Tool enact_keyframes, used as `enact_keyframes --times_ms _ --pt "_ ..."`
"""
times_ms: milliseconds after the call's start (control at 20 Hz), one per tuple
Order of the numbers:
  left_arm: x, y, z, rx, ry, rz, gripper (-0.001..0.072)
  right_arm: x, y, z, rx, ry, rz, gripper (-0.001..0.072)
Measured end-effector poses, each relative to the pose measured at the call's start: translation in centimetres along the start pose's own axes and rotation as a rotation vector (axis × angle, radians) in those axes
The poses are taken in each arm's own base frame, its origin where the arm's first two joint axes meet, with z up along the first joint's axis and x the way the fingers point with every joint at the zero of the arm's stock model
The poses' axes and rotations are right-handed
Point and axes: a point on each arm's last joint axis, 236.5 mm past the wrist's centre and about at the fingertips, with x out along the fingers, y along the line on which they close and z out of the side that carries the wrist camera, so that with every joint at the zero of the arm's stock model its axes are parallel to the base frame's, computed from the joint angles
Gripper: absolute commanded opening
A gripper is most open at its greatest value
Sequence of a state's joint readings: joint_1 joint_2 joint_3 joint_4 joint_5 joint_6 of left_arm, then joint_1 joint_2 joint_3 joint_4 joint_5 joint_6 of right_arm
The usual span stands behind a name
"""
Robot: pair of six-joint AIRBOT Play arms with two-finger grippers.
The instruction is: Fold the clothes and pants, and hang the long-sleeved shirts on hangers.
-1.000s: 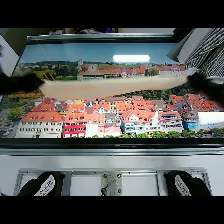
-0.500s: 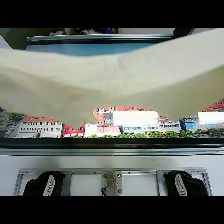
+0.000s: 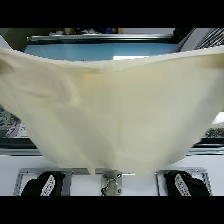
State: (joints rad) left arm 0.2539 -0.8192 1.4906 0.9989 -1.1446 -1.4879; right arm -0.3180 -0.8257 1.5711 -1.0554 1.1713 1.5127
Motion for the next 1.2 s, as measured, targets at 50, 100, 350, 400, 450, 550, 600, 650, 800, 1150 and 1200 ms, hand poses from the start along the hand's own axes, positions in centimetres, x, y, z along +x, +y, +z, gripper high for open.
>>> enact_keyframes --times_ms 50,100,350,400,450,550,600,650,800,1150,1200 --pt "3.2 1.4 -1.9 -0.037 0.084 -0.001 0.0011 2.7 -1.4 -1.8 0.02 0.093 -0.01 0.0005" --pt "5.9 2.5 -3.6 -0.064 0.157 -0.005 0.0011 5.8 -3.1 -4.0 0.033 0.198 -0.032 0.0005" --pt "20.0 7.9 -12.5 -0.113 0.465 0.021 0.0011 19.7 -9.5 -15.1 0.088 0.569 -0.119 0.0005" --pt "22.5 8.9 -14.1 -0.12 0.513 0.025 0.0011 21.9 -10.4 -16.8 0.101 0.603 -0.131 0.0005" --pt "24.5 9.7 -15.3 -0.13 0.547 0.026 0.0011 23.8 -11.1 -18.2 0.11 0.628 -0.142 0.0005" --pt "28.0 11.3 -17.7 -0.14 0.607 0.033 0.0011 27.1 -12.4 -20.2 0.126 0.649 -0.152 0.0005" --pt "29.3 11.9 -18.6 -0.146 0.626 0.035 0.0011 28.3 -12.8 -20.8 0.133 0.647 -0.155 0.0005" --pt "30.4 12.4 -19.3 -0.149 0.64 0.034 0.0011 29.3 -13.1 -21.2 0.141 0.638 -0.158 0.0005" --pt "32.2 13.6 -20.7 -0.156 0.669 0.039 0.0011 31.0 -13.8 -21.6 0.148 0.609 -0.164 0.0004" --pt "30.9 15.3 -22.8 -0.199 0.759 0.055 0.0011 28.8 -14.7 -25.8 0.126 0.716 -0.213 0.0004" --pt "30.4 15.4 -23.5 -0.208 0.769 0.061 0.0011 28.0 -14.9 -27.0 0.127 0.739 -0.222 0.0004"
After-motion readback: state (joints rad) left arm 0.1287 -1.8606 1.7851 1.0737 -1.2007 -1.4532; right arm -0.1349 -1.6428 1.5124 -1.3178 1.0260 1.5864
